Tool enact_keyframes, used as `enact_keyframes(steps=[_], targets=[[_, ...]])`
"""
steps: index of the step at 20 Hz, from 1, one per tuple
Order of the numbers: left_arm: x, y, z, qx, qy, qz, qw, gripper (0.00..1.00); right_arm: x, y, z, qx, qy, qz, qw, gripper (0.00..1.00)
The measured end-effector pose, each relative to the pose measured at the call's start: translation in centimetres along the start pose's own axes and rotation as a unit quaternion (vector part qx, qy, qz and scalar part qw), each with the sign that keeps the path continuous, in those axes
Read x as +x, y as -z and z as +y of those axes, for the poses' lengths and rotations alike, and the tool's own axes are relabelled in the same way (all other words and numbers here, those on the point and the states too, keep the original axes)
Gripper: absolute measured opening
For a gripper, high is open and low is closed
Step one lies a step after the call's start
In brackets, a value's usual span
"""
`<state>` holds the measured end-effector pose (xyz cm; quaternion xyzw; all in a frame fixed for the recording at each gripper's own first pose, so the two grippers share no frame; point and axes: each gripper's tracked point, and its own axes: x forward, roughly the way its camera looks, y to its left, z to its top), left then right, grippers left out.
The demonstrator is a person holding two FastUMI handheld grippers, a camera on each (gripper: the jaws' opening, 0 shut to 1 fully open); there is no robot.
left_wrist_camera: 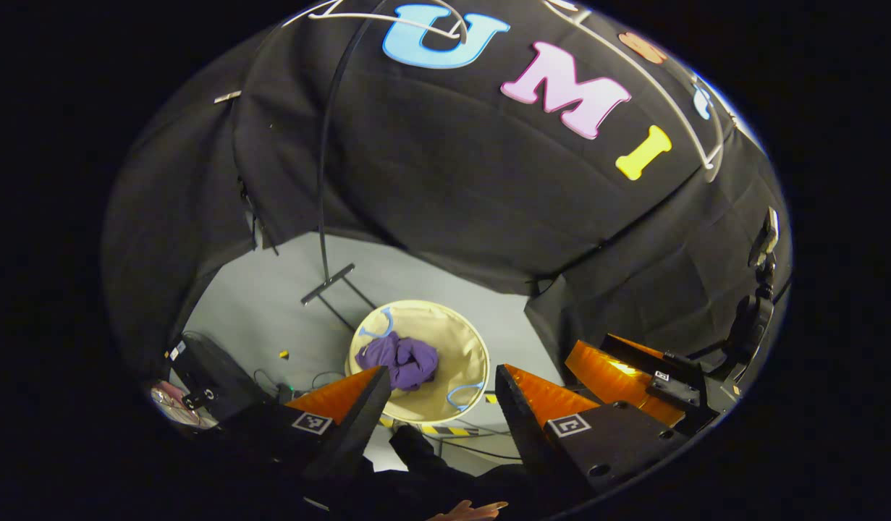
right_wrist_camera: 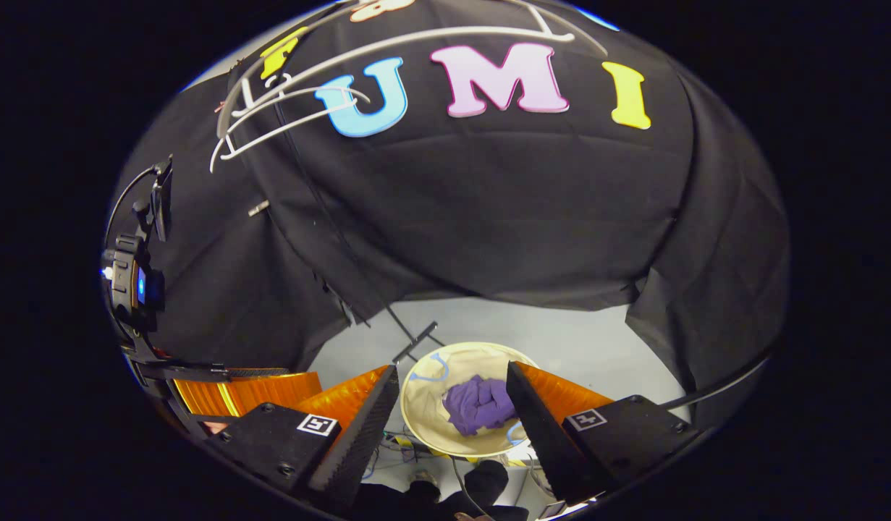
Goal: Grasp the clothes on the hanger with both hands and then place them into the laundry hamper below.
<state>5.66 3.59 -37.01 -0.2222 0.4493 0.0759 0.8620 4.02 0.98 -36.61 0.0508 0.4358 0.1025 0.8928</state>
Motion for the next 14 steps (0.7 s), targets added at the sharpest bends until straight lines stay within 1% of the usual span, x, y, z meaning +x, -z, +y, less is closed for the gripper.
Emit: enact_keyframes(steps=[2,4,6,9,12,14], targets=[[-2.3,-2.4,0.9,0.007,0.006,-0.05,0.999,0.92,-1.9,-1.6,1.2,-0.007,0.012,-0.041,0.999,0.99],[-5.3,-4.6,1.8,0.042,0.004,-0.104,0.994,0.92,-3.2,-3.2,2.4,-0.015,0.027,-0.081,0.996,0.98],[-8.2,-6.4,2.4,0.078,0.007,-0.152,0.985,0.92,-5.8,-4.2,4.0,-0.017,0.037,-0.115,0.992,0.99],[-12.4,-7.6,1.5,0.103,0.038,-0.21,0.972,0.91,-9.2,-5.0,5.4,-0.022,0.06,-0.164,0.984,0.98],[-17.0,-9.0,1.1,0.12,0.061,-0.268,0.954,0.91,-13.8,-6.8,5.9,-0.035,0.098,-0.232,0.967,0.98],[-19.3,-10.1,1.0,0.14,0.065,-0.305,0.94,0.91,-16.6,-8.2,6.6,-0.041,0.11,-0.275,0.954,0.98]])
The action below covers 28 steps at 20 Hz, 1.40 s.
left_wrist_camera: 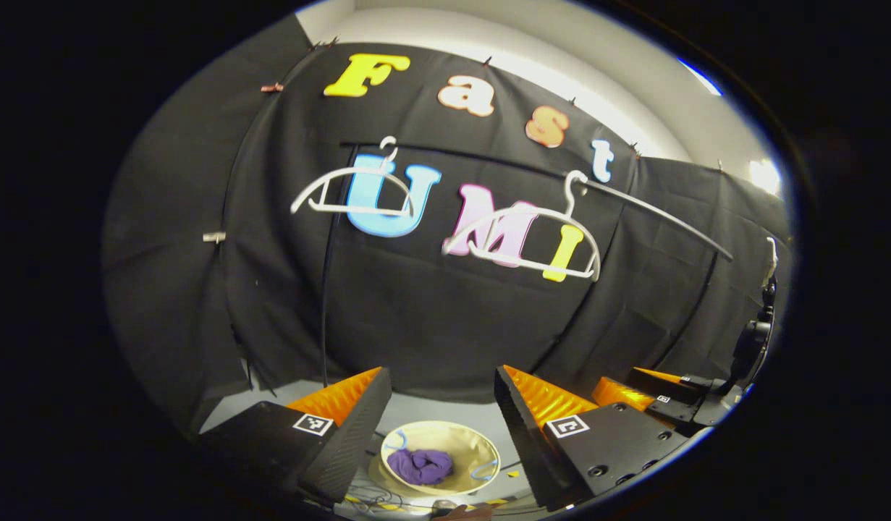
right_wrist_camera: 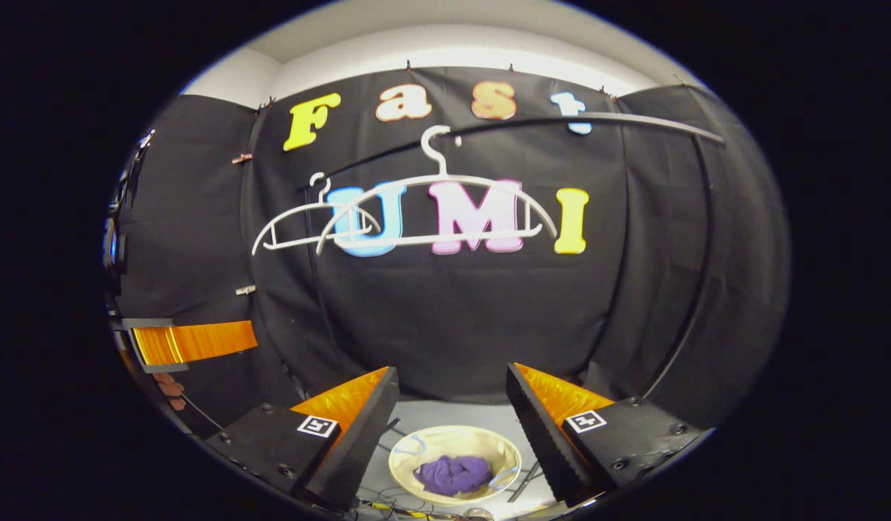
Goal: Grasp the clothes on the hanger with both hands and then place them into the laundry hamper below.
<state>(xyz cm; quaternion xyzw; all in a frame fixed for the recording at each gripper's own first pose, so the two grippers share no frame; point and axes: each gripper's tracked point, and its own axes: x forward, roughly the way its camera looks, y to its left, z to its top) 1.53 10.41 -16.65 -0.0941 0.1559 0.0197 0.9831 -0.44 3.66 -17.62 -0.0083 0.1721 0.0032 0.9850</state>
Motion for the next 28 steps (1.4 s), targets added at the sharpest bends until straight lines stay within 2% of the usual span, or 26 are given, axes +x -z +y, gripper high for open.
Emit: enact_keyframes(steps=[5,9,10,11,12,13,14,16,18,19,20,21,22,25,26,28], targets=[[-3.9,-5.8,-2.6,0.05,0.02,-0.095,0.994,0.9,-3.2,-6.9,0.6,-0.018,0.008,-0.105,0.994,0.98],[-5.7,-8.5,-4.2,0.07,0.015,-0.155,0.985,0.9,-4.4,-8.7,0.5,-0.035,0.0,-0.141,0.989,1.0],[-6.0,-9.0,-4.5,0.075,0.011,-0.169,0.983,0.9,-4.6,-9.1,0.4,-0.036,-0.005,-0.145,0.989,0.98],[-6.3,-9.3,-5.0,0.08,0.005,-0.178,0.981,0.95,-4.8,-9.4,0.3,-0.034,-0.012,-0.147,0.989,0.97],[-6.4,-9.5,-5.4,0.086,0.002,-0.187,0.979,0.9,-5.0,-9.7,0.4,-0.03,-0.019,-0.15,0.988,1.0],[-6.7,-9.8,-5.8,0.091,0.0,-0.196,0.976,0.9,-5.5,-10.4,0.2,-0.025,-0.025,-0.161,0.986,1.0],[-7.0,-10.1,-6.2,0.096,-0.002,-0.205,0.974,0.9,-6.1,-11.3,-0.2,-0.02,-0.028,-0.175,0.984,0.94],[-7.9,-10.7,-6.6,0.105,-0.013,-0.226,0.968,0.9,-7.1,-12.6,-0.9,-0.012,-0.03,-0.202,0.979,0.96],[-8.1,-10.6,-7.1,0.115,-0.02,-0.232,0.966,0.9,-7.8,-13.6,-1.5,-0.004,-0.029,-0.224,0.974,0.93],[-8.1,-10.5,-7.3,0.118,-0.022,-0.231,0.966,0.85,-8.0,-14.2,-1.7,0.0,-0.029,-0.232,0.972,0.93],[-8.0,-10.3,-7.4,0.12,-0.024,-0.229,0.966,0.9,-8.2,-14.5,-1.9,0.003,-0.029,-0.239,0.971,0.96],[-8.0,-10.2,-7.5,0.121,-0.025,-0.227,0.966,0.9,-8.2,-14.6,-2.0,0.004,-0.028,-0.241,0.97,0.96],[-7.9,-10.2,-7.6,0.121,-0.026,-0.228,0.966,0.85,-8.1,-14.5,-2.1,0.004,-0.029,-0.243,0.97,0.93],[-7.7,-10.5,-8.1,0.12,-0.025,-0.231,0.965,0.85,-7.7,-14.4,-2.2,0.002,-0.033,-0.241,0.97,0.93],[-7.5,-10.5,-8.1,0.118,-0.024,-0.229,0.966,0.9,-7.6,-14.5,-2.2,0.003,-0.035,-0.241,0.97,0.96],[-7.1,-10.2,-7.9,0.118,-0.027,-0.224,0.967,0.9,-7.4,-14.6,-2.4,0.007,-0.035,-0.241,0.97,0.96]])
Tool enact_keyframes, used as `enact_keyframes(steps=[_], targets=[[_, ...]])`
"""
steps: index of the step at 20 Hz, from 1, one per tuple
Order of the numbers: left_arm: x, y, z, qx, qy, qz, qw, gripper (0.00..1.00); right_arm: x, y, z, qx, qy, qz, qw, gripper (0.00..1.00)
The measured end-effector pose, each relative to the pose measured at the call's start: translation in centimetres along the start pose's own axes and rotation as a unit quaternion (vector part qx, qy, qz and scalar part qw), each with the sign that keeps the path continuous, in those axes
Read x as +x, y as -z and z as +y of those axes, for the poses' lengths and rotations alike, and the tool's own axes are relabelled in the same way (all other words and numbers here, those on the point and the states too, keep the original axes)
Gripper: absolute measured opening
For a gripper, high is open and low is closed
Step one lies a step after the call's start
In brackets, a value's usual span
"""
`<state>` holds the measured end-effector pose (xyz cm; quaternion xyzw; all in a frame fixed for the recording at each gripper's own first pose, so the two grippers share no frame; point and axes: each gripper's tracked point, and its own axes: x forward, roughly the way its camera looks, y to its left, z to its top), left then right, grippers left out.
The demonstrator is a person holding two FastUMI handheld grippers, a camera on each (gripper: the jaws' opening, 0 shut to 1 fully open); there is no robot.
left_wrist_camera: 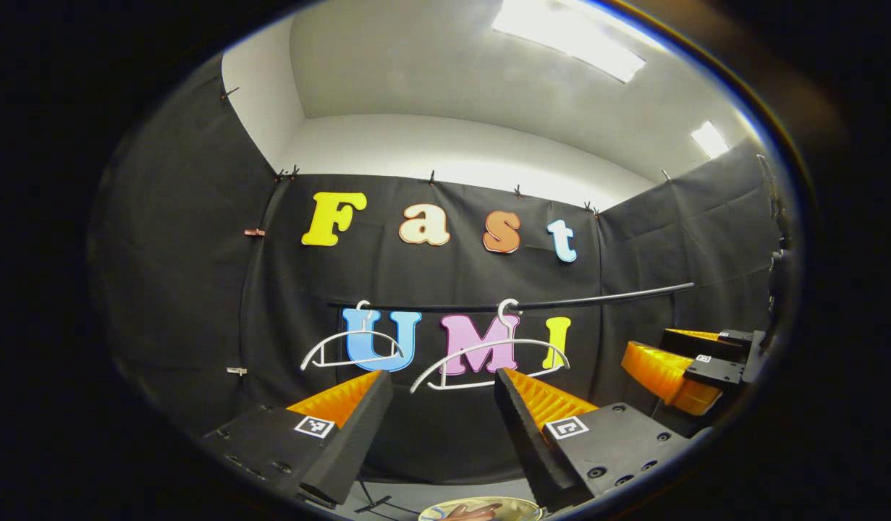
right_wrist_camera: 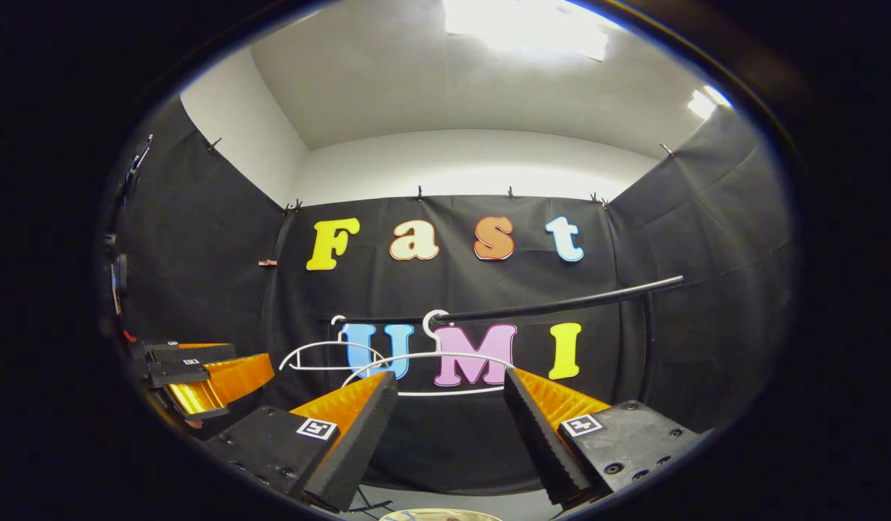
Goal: Grasp the clothes on the hanger with both hands and then place them into the laundry hamper below.
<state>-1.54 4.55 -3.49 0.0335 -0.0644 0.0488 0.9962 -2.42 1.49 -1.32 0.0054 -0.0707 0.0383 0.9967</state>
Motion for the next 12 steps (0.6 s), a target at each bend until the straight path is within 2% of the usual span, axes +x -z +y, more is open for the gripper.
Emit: enact_keyframes(steps=[3,5,6,12], targets=[[0.11,0.18,0.01,0.003,-0.003,0.004,1.0,0.9,0.42,0.07,-0.64,-0.007,0.008,-0.001,1.0,0.96],[0.3,0.19,-0.17,0.001,-0.001,0.004,1.0,0.9,0.42,0.39,-0.49,-0.005,0.007,0.002,1.0,0.92],[0.35,0.19,-0.09,0.0,-0.001,0.003,1.0,0.9,0.44,0.41,-0.35,-0.004,0.006,0.003,1.0,0.96],[0.51,0.59,-0.17,-0.005,0.003,0.007,1.0,0.9,0.6,0.52,-0.27,-0.001,0.004,0.006,1.0,0.96]])
